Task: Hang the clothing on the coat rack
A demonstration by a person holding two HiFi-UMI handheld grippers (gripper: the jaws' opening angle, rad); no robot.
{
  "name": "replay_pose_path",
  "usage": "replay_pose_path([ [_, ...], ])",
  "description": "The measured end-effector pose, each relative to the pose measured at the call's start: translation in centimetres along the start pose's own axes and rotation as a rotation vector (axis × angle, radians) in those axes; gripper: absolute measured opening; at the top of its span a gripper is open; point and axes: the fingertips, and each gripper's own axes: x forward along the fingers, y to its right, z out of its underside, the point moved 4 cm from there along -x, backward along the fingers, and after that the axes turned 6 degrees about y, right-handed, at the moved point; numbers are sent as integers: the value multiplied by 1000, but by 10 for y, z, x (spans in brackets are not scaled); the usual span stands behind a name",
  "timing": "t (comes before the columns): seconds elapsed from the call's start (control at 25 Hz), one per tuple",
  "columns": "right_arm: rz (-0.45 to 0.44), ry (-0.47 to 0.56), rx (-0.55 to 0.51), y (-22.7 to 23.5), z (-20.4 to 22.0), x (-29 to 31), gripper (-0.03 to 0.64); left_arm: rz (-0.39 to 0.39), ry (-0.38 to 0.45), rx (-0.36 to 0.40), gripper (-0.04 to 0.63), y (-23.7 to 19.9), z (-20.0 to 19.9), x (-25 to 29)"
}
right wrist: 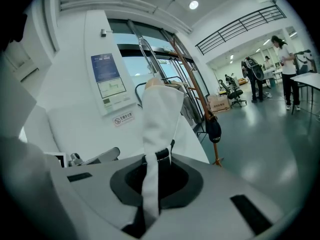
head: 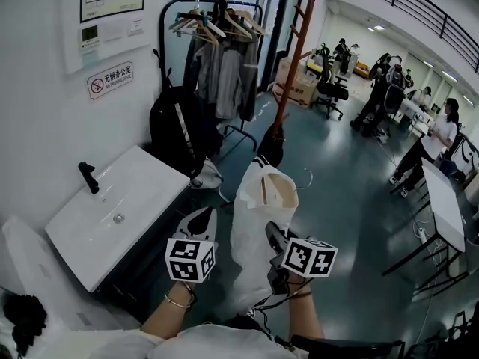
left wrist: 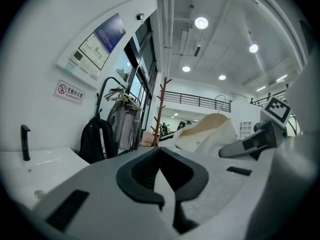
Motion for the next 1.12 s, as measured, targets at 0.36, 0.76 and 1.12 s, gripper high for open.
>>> replay_pose_path([
  [0.36, 10, 4, -16, 38, -22, 18, 29, 17, -11, -8, 9, 7, 10, 45],
  [0.76, -39, -15, -3, 91, -58, 59, 29, 0, 7, 2, 9, 17, 7, 120],
  [1.12, -76, -53, -40, 127, -89, 90, 29, -39, 8, 10, 9, 26, 2, 174],
])
